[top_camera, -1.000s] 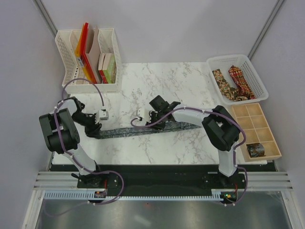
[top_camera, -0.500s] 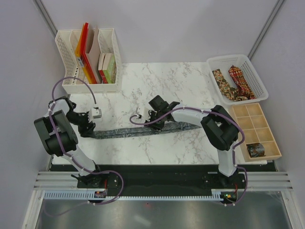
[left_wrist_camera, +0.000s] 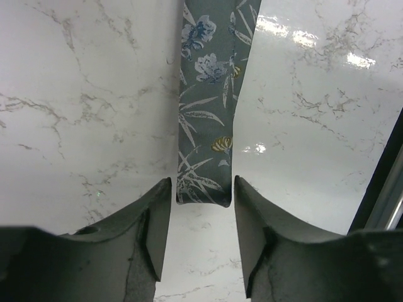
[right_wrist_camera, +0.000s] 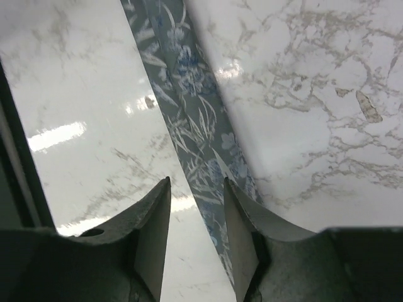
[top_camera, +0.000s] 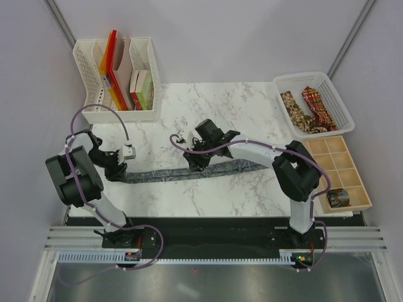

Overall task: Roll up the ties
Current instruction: Roll the tie at the center of the board.

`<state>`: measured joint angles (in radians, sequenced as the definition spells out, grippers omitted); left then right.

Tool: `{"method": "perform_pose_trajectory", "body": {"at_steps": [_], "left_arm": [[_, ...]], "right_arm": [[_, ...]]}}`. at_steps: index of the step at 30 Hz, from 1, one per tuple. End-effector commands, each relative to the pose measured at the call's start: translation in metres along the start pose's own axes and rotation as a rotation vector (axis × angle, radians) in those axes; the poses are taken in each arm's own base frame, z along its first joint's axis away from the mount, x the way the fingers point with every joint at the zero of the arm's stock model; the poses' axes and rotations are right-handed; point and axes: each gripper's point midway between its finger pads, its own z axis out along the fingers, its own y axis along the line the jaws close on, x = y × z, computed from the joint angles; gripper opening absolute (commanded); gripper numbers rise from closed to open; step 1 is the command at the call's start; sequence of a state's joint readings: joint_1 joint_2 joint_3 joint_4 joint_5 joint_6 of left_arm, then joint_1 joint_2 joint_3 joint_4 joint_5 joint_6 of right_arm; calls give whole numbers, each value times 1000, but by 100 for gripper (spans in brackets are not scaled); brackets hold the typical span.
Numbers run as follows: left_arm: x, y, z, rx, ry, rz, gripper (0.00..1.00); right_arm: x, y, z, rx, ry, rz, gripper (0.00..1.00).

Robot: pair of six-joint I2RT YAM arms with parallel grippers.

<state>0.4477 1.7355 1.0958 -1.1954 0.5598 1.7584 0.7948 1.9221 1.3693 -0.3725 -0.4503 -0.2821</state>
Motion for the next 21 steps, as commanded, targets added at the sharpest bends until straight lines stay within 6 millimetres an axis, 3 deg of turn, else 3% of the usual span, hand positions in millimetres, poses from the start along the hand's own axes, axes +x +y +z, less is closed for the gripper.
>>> {"method": "perform_pose_trajectory", "body": {"at_steps": [1, 4, 9, 16, 21], "left_arm": [[-16, -5, -10, -39, -29, 113, 48], [-20, -7, -13, -41, -37, 117, 45], [-29, -10, -17, -46, -61, 112, 41], [-43, -12, -20, -41, -86, 100, 40], [-72, -16, -22, -35, -124, 118, 40]], "right_arm": [[-52, 15, 0, -74, -154, 193, 43], [-54, 17, 17, -106, -174, 334, 33], [-68, 15, 38, -153, -233, 474, 26], [-84, 17, 69, -190, -264, 583, 26], [-77, 19, 88, -201, -238, 622, 24]]}}
